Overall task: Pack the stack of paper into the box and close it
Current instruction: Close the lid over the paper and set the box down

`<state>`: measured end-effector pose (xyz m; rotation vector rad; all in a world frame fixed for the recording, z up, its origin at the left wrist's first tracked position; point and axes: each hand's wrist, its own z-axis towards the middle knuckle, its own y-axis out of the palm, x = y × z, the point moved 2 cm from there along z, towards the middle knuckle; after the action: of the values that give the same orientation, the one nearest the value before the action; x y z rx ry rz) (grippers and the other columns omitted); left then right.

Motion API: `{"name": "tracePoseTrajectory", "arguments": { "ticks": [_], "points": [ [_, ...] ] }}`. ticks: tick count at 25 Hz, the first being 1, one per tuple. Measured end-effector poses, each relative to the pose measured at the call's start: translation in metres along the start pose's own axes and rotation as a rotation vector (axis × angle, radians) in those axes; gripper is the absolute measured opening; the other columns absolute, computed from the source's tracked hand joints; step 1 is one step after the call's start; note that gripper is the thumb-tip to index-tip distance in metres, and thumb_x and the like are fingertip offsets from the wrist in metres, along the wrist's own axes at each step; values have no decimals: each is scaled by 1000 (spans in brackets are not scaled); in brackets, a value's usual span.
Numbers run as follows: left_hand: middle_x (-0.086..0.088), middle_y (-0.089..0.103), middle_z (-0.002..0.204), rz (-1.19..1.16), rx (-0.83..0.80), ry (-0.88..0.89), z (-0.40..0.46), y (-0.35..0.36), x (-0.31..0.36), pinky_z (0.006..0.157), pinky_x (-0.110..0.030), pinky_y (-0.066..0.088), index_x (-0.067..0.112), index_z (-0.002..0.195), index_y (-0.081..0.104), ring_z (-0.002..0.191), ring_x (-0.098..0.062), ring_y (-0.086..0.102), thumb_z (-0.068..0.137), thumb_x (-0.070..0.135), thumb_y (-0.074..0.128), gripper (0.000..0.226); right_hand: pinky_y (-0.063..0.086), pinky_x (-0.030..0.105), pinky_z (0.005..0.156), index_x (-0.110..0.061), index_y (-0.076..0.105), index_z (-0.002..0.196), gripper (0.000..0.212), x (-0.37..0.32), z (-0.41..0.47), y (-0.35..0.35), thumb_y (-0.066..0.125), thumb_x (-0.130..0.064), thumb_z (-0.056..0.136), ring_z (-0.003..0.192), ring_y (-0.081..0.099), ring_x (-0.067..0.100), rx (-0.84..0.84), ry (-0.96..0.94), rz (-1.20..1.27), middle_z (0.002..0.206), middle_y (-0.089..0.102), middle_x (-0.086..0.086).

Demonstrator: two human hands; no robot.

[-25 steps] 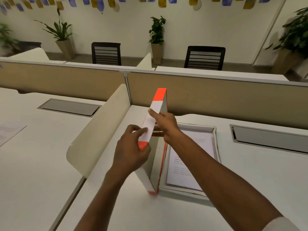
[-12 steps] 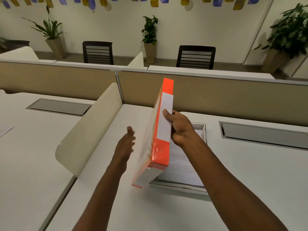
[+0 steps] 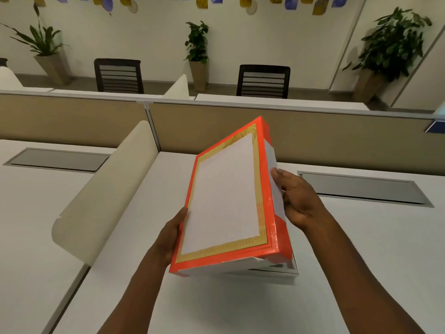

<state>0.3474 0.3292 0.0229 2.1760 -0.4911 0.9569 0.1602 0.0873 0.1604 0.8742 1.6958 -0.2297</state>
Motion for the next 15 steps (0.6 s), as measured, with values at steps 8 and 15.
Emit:
{"name": "tracePoseTrajectory", "arguments": {
  "ticks": [8, 15],
  "points": [
    [3, 76, 119, 354, 164, 199, 4, 36, -15, 71, -37, 65, 38, 132, 60, 97, -22, 78, 99, 44, 57, 34, 62, 35, 64, -13, 72, 99, 42, 74, 0, -81, 56, -51, 95, 72, 74, 26, 477, -1, -244, 89, 75, 13],
    [-1, 64, 137, 509, 234, 207, 24, 42, -33, 91, -40, 62, 28, 149, 48, 112, -22, 69, 101, 45, 54, 51, 52, 28, 65, -22, 71, 113, 21, 119, 8, -98, 63, -31, 95, 84, 66, 21, 407, 34, -365, 100, 71, 3]
  ]
}}
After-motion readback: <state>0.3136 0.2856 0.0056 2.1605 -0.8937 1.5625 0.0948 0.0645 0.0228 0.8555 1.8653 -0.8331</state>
